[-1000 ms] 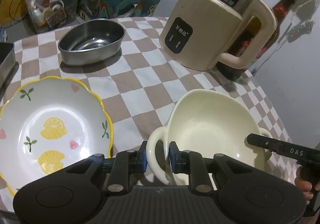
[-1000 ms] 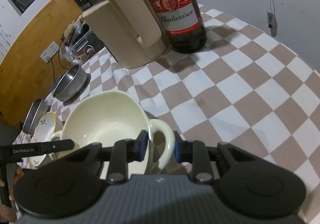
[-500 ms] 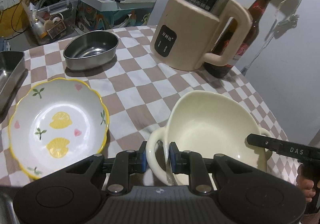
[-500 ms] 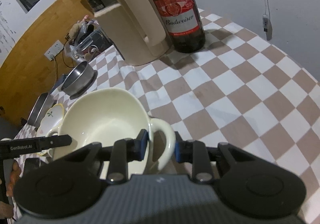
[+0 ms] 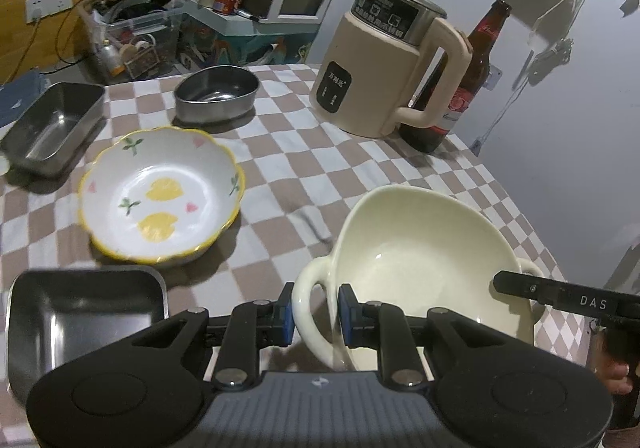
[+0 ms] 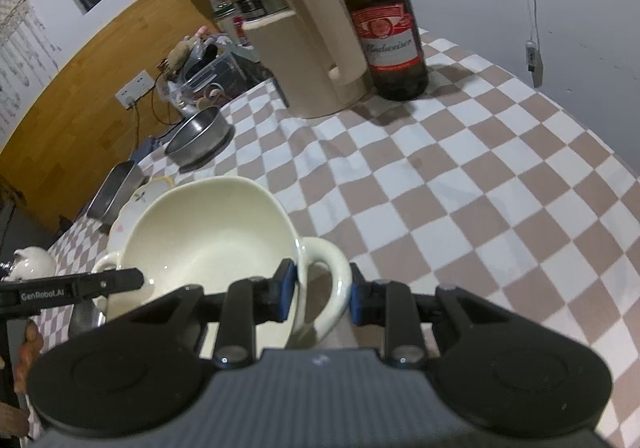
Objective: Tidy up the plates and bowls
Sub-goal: 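Lift the cream bowl with both grippers and carry it over the white plate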
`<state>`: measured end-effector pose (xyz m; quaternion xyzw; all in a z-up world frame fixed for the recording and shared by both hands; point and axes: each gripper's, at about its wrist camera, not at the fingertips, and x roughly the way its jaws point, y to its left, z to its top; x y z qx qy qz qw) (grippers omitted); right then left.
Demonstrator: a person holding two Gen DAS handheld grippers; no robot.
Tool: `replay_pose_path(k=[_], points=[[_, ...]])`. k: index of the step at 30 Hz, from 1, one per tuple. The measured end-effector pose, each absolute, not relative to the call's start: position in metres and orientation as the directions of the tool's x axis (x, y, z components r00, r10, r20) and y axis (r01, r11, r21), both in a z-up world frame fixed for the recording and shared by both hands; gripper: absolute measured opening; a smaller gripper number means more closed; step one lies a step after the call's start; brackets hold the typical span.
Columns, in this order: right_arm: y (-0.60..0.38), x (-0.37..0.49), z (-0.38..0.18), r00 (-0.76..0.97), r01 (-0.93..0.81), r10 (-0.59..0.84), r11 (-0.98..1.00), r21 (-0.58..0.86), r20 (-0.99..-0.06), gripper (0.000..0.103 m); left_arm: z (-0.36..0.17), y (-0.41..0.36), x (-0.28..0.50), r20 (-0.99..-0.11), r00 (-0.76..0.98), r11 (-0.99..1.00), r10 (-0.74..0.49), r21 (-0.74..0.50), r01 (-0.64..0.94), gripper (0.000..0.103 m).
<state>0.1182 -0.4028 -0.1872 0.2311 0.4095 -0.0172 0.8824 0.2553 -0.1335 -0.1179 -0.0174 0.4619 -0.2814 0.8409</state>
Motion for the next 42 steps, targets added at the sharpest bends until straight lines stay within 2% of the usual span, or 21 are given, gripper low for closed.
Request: replay_pose_path(k=[22, 42], points=[[-0.330, 0.088, -0.180, 0.613, 0.099, 0.257, 0.913, 0.395, -0.747, 0.031, -0.109, -0.027, 0.168, -0.724, 0.514, 0.887, -0.460, -0.350, 0.302, 0.022], [-0.220, 0.099, -0.176, 0.495, -0.189, 0.423, 0.905, 0.381, -0.759, 0.030, -0.117, 0.106, 0.089, -0.719, 0.624, 0.926, -0.306, -0.378, 0.019, 0.022]])
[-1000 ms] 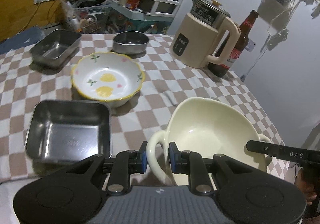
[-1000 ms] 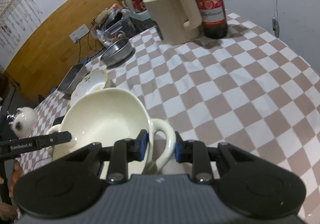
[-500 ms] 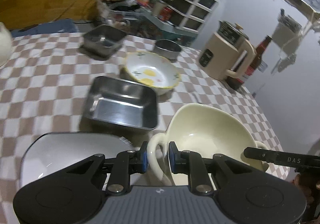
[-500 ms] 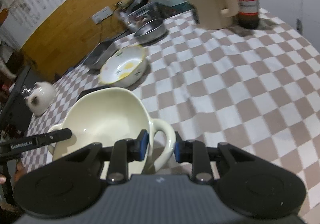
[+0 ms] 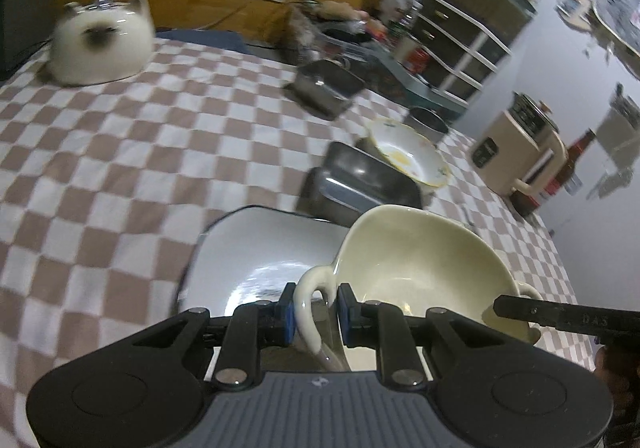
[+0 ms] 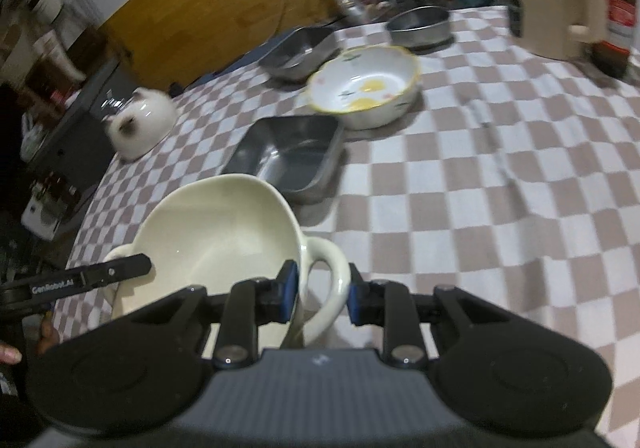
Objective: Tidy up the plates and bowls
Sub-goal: 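Lift the cream bowl with both grippers and carry it over the white plate, then lower the cream bowl onto the white plate with both grippers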
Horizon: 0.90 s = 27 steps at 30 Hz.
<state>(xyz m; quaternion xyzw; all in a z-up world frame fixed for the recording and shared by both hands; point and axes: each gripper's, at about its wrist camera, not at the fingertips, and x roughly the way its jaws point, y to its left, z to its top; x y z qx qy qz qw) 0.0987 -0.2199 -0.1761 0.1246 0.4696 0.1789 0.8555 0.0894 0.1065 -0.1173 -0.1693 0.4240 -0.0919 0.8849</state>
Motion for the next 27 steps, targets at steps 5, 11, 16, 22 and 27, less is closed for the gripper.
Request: replay_pose_path(k=[5, 11, 16, 22, 27], points=[[-0.192, 0.104, -0.177, 0.464, -0.255, 0.452, 0.892, 0.373, -0.762, 0.029, -0.116, 0.132, 0.079, -0.719, 0.641, 0.929, -0.268, -0.370, -0.027, 0.022], [-0.163, 0.110, -0.178, 0.440, -0.302, 0.472, 0.879, 0.369, -0.764, 0.029, -0.122, 0.157, 0.078, -0.723, 0.647, 0.924, -0.243, -0.376, -0.073, 0.023], [-0.148, 0.119, -0.184, 0.423, -0.305, 0.468, 0.880, 0.364, -0.776, 0.029, -0.134, 0.170, 0.085, -0.737, 0.630, 0.918, -0.247, -0.386, -0.091, 0.024], [-0.139, 0.127, -0.192, 0.417, -0.279, 0.446, 0.892, 0.356, -0.792, 0.029, -0.147, 0.176, 0.102, -0.748, 0.608, 0.919, -0.267, -0.388, -0.074, 0.026], [-0.136, 0.128, -0.194, 0.420, -0.251, 0.417, 0.907, 0.339, -0.806, 0.029, -0.157, 0.173, 0.115, -0.757, 0.585, 0.918, -0.291, -0.393, -0.051, 0.026]])
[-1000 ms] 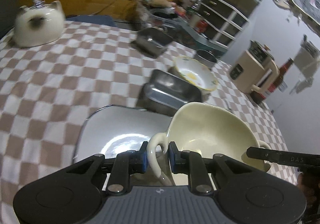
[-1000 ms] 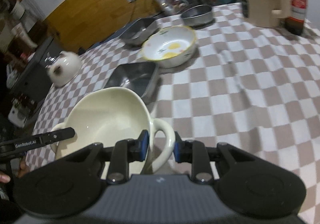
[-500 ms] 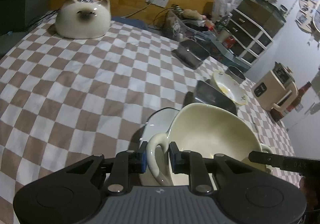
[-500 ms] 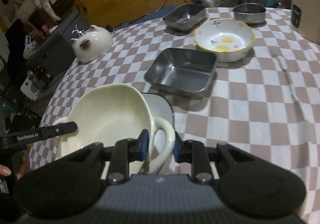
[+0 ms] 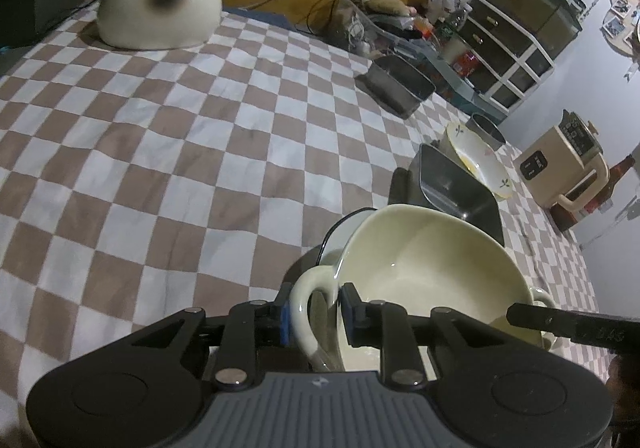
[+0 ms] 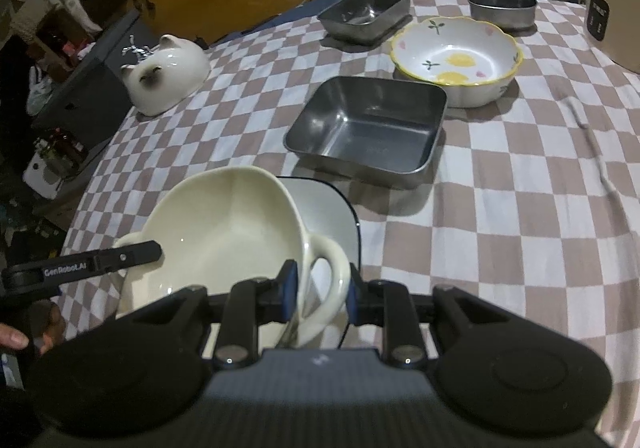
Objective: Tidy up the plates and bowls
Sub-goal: 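Lower the cream bowl onto the white plate with both grippers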
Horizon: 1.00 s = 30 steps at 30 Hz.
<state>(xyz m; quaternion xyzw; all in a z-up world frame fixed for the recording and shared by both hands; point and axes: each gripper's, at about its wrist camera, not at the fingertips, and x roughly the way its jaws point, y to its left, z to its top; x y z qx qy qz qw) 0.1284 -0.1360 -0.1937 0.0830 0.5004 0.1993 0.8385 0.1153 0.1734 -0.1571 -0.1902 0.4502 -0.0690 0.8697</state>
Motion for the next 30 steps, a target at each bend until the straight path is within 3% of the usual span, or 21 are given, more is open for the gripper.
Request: replay_pose_path(k=[30], points=[[-0.129, 0.139, -0.209, 0.390, -0.191, 0.364, 0.930, 0.313, -0.845, 0.031, -0.160, 0.166, 0.129, -0.772, 0.571, 0.946, -0.280, -0.324, 0.026, 0.029]])
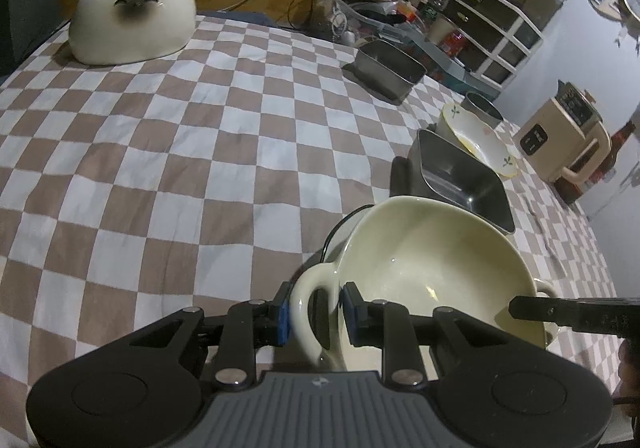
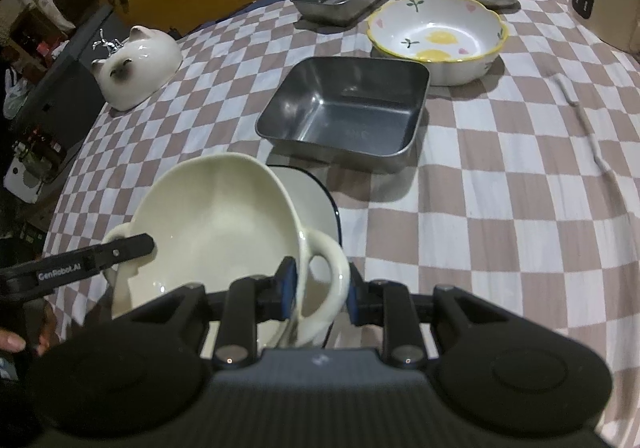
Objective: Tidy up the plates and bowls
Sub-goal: 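Lower the cream bowl onto the white plate with both grippers, then open both grippers and release the cream bowl rim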
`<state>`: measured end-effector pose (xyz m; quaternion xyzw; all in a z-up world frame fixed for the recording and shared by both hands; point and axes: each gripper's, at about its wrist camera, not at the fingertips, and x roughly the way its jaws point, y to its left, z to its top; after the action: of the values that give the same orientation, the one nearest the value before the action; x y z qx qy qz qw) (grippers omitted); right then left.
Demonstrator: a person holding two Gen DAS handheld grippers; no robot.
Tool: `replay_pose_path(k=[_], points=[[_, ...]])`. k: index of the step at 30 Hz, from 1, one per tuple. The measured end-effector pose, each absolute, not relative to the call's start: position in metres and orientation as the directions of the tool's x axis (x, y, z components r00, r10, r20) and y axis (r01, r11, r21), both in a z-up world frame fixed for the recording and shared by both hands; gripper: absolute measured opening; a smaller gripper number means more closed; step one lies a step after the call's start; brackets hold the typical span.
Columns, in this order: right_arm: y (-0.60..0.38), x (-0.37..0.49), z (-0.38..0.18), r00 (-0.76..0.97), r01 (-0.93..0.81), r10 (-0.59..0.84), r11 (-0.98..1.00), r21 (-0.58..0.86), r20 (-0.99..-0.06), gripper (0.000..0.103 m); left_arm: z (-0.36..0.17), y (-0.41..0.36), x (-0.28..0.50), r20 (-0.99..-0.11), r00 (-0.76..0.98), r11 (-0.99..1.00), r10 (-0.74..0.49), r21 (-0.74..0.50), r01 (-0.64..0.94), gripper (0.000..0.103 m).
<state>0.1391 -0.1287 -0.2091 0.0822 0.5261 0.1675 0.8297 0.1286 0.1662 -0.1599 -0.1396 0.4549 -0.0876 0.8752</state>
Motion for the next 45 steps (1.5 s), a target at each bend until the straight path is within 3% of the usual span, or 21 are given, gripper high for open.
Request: replay_pose_path(k=[12, 24, 26, 31, 36, 38, 40, 45], points=[[-0.128, 0.137, -0.215, 0.390, -0.191, 0.327, 0.943, 0.272, -0.861, 0.035, -0.159, 0.164, 0.130, -0.782, 0.557, 0.950, -0.279, -0.309, 0.041, 0.032], [-0.131, 0.134, -0.215, 0.390, -0.175, 0.312, 0.949, 0.263, -0.866, 0.043, -0.160, 0.166, 0.129, -0.801, 0.541, 0.957, -0.255, -0.287, 0.027, 0.047], [-0.130, 0.133, -0.215, 0.390, -0.177, 0.308, 0.950, 0.257, -0.868, 0.047, -0.160, 0.166, 0.128, -0.810, 0.533, 0.960, -0.246, -0.279, 0.019, 0.052], [-0.132, 0.131, -0.220, 0.370, -0.170, 0.304, 0.951, 0.257, -0.878, 0.062, -0.163, 0.164, 0.123, -0.818, 0.515, 0.959, -0.255, -0.284, 0.023, 0.076], [-0.130, 0.124, -0.220, 0.373, -0.188, 0.339, 0.939, 0.287, -0.864, 0.076, -0.162, 0.161, 0.116, -0.817, 0.508, 0.953, -0.273, -0.301, 0.027, 0.089], [-0.130, 0.122, -0.218, 0.380, -0.196, 0.347, 0.936, 0.291, -0.858, 0.083, -0.160, 0.160, 0.112, -0.816, 0.509, 0.953, -0.273, -0.301, 0.027, 0.093], [-0.129, 0.120, -0.217, 0.386, -0.200, 0.346, 0.936, 0.288, -0.855, 0.098, -0.157, 0.159, 0.108, -0.814, 0.513, 0.953, -0.272, -0.300, 0.029, 0.099], [-0.129, 0.113, -0.210, 0.424, -0.222, 0.344, 0.936, 0.272, -0.838, 0.102, -0.145, 0.154, 0.098, -0.801, 0.535, 0.955, -0.268, -0.295, 0.036, 0.103]])
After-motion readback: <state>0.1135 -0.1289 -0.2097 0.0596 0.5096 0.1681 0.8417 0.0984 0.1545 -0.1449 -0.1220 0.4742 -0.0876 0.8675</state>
